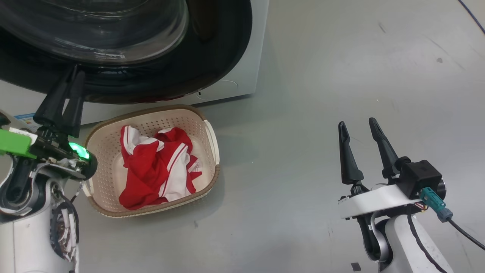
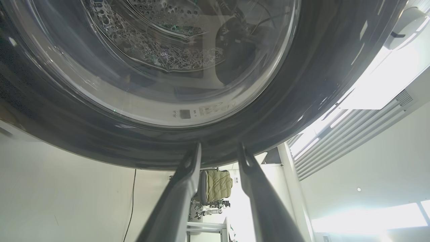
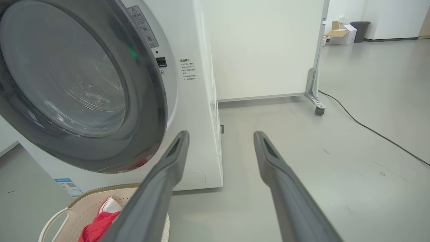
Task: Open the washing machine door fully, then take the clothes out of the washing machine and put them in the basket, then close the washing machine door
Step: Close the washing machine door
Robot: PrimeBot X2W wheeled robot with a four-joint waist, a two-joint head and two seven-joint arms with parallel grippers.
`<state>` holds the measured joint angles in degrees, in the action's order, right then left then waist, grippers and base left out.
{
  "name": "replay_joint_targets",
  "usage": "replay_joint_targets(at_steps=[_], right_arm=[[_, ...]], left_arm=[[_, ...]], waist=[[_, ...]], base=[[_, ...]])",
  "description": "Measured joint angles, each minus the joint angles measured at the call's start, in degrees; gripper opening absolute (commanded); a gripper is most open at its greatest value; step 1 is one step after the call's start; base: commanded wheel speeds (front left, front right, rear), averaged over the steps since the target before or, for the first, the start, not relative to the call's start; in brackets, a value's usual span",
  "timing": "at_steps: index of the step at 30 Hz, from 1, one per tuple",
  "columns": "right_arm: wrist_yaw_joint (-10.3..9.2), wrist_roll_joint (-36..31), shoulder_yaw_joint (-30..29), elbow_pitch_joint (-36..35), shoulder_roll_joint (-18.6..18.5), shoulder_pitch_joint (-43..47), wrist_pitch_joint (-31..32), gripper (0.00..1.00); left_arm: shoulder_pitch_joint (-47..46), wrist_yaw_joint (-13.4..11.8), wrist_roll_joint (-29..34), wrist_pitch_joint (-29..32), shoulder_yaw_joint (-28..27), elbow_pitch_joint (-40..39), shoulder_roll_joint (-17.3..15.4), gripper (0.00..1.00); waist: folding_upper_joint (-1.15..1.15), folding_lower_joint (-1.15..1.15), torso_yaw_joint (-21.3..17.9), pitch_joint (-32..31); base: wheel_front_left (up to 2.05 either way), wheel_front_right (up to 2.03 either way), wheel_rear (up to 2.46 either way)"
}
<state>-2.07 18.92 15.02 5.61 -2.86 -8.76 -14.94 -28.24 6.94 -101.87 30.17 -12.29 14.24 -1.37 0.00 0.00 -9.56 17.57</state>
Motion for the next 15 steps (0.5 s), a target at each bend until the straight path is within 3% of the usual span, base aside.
replay_joint_targets(at_steps=[2, 12, 15], right_arm=[[0.20, -0.52, -0.32, 0.24, -0.03, 0.21, 0.00, 1.00], [1.01, -1.46, -1.57, 1.45, -0.05, 2.14, 0.00, 1.00], [1.44, -1.62, -1.82, 1.67, -0.04, 2.24, 0.00, 1.00]], left_arm=[[1.55, 0.00, -0.01, 0.01, 0.11, -1.01, 0.00, 0.97], [10.32, 0.00, -1.24, -4.11, 3.39, -5.86, 0.01, 1.00], [12.91, 0.00, 2.04, -6.97, 3.76, -7.66, -0.01, 1.00]], waist=[[0.00, 0.00, 1.26, -0.38], [0.00, 0.00, 6.90, -2.90], [0.00, 0.00, 7.99, -3.58]], base=[[0.00, 0.00, 0.00], [0.00, 0.00, 0.00], [0.00, 0.00, 0.00]])
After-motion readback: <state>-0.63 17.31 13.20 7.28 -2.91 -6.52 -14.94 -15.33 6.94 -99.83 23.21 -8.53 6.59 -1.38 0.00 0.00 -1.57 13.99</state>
